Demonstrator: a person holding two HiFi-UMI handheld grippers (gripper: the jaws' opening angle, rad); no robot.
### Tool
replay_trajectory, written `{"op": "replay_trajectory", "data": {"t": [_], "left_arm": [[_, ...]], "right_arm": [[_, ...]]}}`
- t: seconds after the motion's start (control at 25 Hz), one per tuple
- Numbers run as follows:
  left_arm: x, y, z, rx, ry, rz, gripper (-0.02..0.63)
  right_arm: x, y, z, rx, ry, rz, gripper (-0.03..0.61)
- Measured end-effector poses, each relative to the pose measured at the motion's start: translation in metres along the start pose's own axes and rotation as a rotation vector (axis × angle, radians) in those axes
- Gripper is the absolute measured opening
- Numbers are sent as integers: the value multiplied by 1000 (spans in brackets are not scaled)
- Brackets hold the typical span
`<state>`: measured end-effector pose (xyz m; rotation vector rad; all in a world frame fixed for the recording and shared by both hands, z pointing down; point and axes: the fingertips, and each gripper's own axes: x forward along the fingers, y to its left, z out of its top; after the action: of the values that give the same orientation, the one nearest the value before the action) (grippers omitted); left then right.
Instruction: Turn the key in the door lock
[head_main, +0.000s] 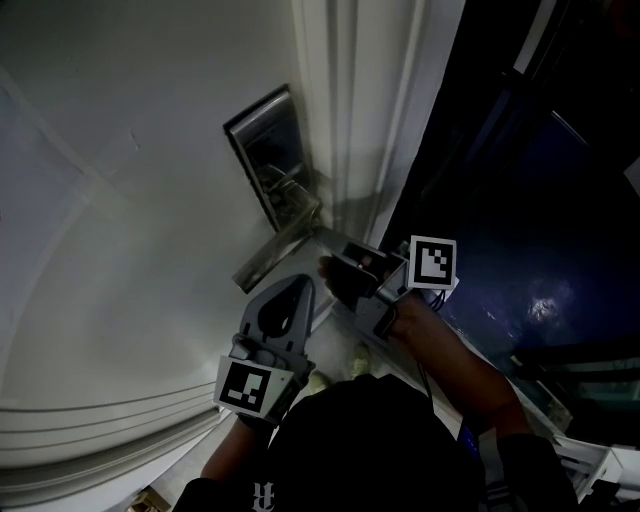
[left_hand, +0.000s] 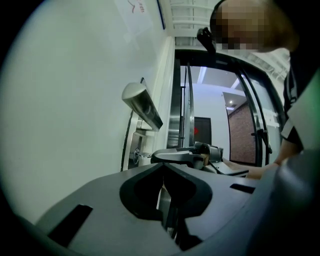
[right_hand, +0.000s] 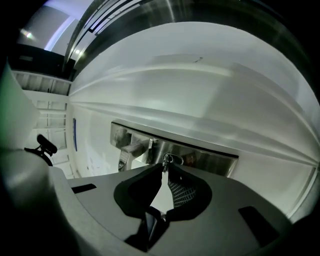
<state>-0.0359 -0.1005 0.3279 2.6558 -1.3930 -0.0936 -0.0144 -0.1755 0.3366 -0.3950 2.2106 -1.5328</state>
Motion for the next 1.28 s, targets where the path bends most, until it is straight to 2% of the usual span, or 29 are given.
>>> {"op": "replay_trajectory", "data": {"t": [0.2, 0.32, 0.44, 0.6, 0.68, 0.76, 0.96, 1.28], "left_arm": [[3, -6, 2, 6, 2, -12, 8], [5, -8, 4, 7, 1, -18, 8], [7, -10, 6, 6, -4, -21, 8], [9, -9, 8, 16, -9, -6, 8], [9, -8, 8, 24, -10, 6, 8], [8, -7, 8, 29, -10, 16, 8], [7, -5, 8, 32, -5, 24, 8], [7, -2, 9, 25, -13, 29, 8]], "right_arm": [[-15, -3, -1, -46, 1, -44, 23], [-22, 0, -3, -170, 13, -79, 21], [-28, 0, -6, -372, 20, -166, 21], [-30, 1, -13, -760, 47, -295, 19], [-28, 5, -19, -923, 59, -328, 17], [-25, 9, -24, -1027, 69, -346, 15], [-23, 16, -27, -1108, 64, -357, 14], [-19, 20, -30, -1120, 64, -344, 14]]}}
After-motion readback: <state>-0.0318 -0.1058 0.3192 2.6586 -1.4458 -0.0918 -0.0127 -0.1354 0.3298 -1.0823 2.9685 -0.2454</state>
